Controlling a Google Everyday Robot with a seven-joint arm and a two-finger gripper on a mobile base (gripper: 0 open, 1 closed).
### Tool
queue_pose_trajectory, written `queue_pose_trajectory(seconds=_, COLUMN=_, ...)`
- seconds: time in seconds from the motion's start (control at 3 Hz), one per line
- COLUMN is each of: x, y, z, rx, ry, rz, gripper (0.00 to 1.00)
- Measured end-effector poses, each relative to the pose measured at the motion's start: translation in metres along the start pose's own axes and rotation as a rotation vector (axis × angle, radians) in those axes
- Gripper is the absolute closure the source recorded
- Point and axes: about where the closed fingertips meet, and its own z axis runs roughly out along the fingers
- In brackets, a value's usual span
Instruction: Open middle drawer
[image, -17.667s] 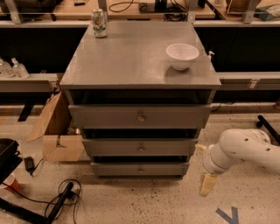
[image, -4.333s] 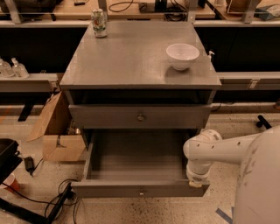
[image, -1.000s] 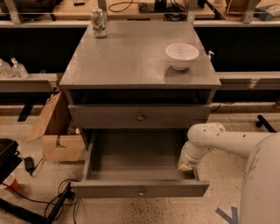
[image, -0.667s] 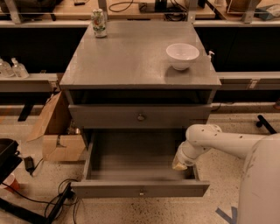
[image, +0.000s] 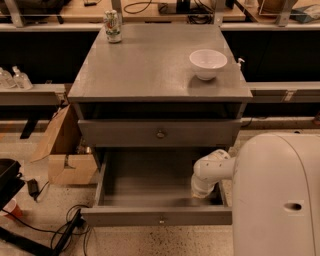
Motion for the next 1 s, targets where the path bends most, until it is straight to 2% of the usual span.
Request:
queue_pose_trajectory(seconds=0.33, x=0.000, y=0.001, z=0.000, rx=-0.003, ry=-0.002, rz=-0.001, gripper=1.00)
queue_pose_trajectory(seconds=1.0, x=0.016, y=0.056, z=0.006, rx=-0.106, ry=0.017, rz=0.064, gripper=1.00)
